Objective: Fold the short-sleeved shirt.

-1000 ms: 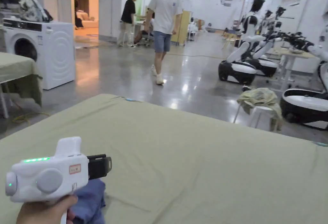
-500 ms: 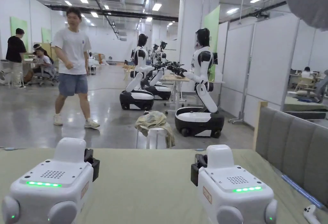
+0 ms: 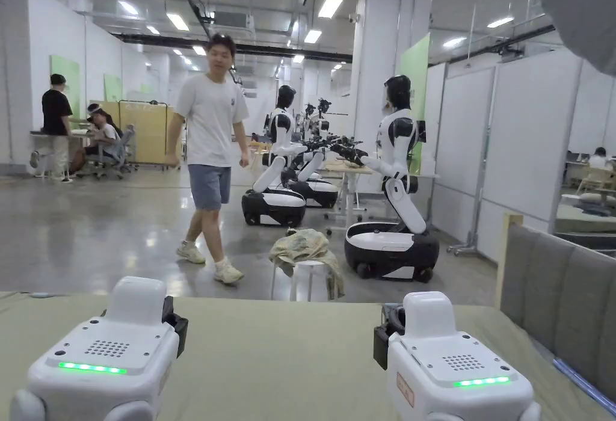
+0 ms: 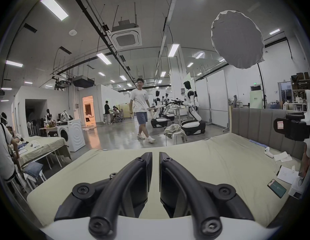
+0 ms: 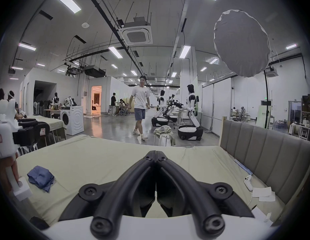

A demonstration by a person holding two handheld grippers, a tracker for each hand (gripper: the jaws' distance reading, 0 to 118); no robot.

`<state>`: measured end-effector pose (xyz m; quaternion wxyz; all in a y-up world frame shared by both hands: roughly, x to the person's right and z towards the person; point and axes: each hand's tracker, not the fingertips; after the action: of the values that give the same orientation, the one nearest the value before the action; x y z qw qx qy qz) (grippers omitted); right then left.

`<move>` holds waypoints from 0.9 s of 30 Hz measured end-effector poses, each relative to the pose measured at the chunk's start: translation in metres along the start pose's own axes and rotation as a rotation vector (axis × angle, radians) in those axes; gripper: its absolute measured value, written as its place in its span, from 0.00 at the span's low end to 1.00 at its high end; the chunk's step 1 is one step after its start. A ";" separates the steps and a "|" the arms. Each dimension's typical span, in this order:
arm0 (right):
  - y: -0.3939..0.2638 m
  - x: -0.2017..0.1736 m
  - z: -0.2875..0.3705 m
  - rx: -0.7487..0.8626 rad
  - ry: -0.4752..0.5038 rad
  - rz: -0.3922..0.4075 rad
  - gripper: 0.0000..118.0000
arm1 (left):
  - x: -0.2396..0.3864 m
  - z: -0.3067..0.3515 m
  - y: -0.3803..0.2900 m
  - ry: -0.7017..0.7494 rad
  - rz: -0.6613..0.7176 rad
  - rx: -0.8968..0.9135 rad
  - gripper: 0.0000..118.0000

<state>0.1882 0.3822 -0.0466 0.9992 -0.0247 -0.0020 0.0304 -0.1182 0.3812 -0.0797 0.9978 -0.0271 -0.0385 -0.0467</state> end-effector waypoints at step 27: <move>0.015 -0.021 0.010 -0.052 0.021 -0.043 1.00 | 0.000 0.013 0.001 -0.004 0.050 0.041 0.50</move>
<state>0.1664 0.3968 -0.0370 0.9987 -0.0507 0.0072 0.0087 -0.1195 0.3826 -0.0665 0.9989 -0.0079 -0.0409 -0.0206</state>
